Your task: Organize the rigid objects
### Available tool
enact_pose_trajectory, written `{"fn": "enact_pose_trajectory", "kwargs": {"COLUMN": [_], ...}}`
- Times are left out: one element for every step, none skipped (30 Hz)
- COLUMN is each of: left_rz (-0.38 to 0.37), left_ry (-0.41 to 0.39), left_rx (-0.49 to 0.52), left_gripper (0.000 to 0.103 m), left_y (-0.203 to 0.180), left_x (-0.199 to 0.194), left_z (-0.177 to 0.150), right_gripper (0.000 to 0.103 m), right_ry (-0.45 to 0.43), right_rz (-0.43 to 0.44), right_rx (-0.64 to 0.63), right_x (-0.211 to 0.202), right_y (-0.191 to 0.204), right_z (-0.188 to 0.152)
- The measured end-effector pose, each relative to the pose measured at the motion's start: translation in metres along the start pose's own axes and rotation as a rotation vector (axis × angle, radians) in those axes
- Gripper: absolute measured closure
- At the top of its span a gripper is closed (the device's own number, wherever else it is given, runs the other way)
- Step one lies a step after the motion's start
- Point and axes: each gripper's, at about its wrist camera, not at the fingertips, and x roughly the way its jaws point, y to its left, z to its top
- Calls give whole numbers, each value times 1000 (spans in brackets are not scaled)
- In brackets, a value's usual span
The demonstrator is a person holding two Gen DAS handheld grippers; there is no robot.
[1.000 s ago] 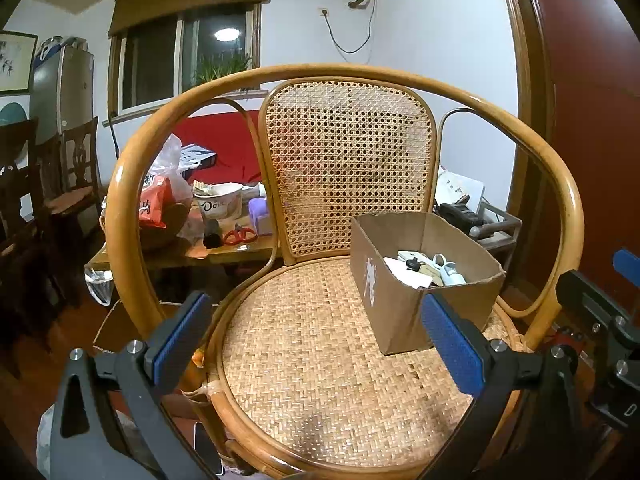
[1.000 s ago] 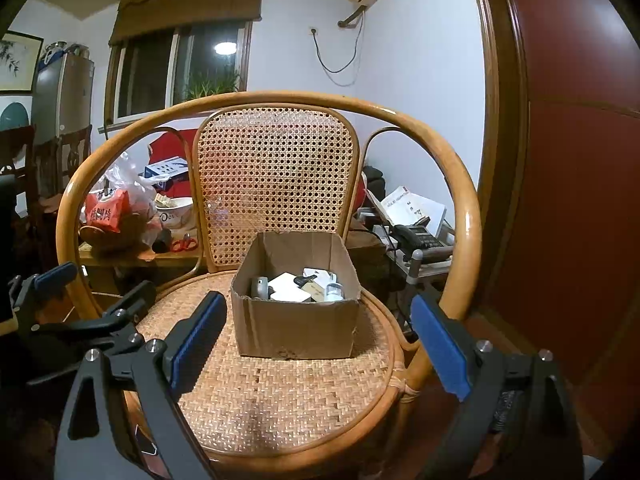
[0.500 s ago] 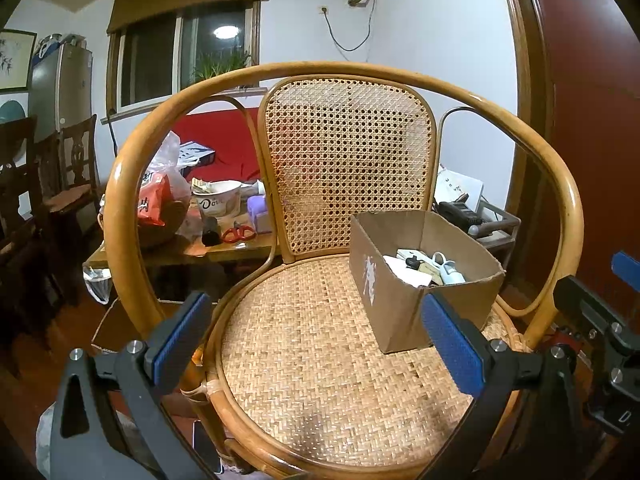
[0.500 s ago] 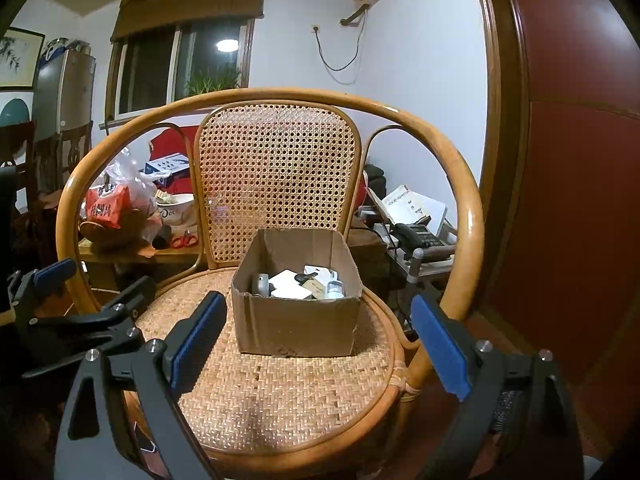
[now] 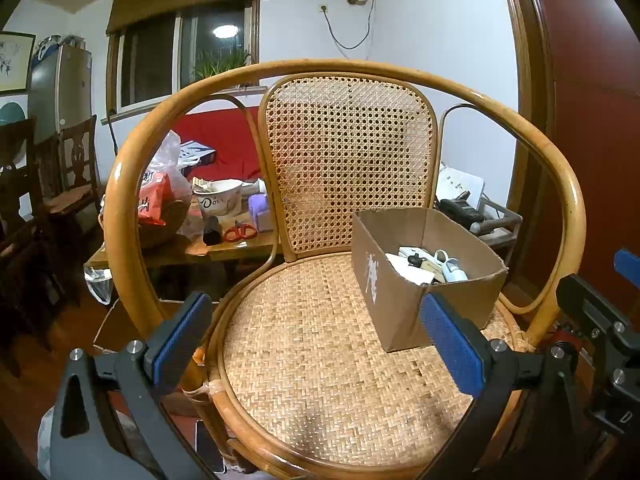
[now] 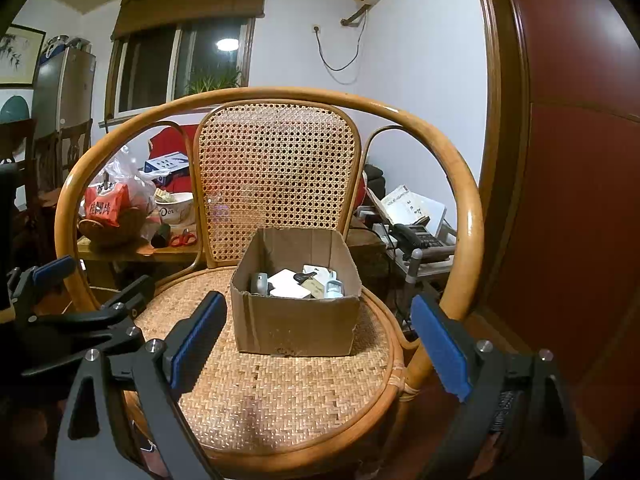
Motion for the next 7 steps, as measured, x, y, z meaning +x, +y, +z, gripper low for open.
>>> {"fn": "enact_pose_trajectory", "kwargs": {"left_rz": [-1,-2,-2,-3,-1,2,2], "left_ry": [-2,-3,-3,-4,-6,-7,-9], "left_rx": [-2,-2,-3,-3,-4,-4,-5], "left_gripper": [0,0,0,0,0,0,0], "left_y": [1,2,2,2,2,3,3], "left_x": [0,0,-1,-1,-1,-1,-1], "left_z": [0,1,1,1,1,1,1], "right_gripper": [5,5,5,5,5,5,5], "right_ry": [0,0,0,1,1,0,0], "right_rz": [0,0,1,0,-1,0,0], "right_rx": [0,1,1,-1,-2,-1,-1], "right_x": [0,0,0,0,0,0,0], "right_y": [0,0,0,0,0,0,0], "right_z": [0,0,0,0,0,0,0]}}
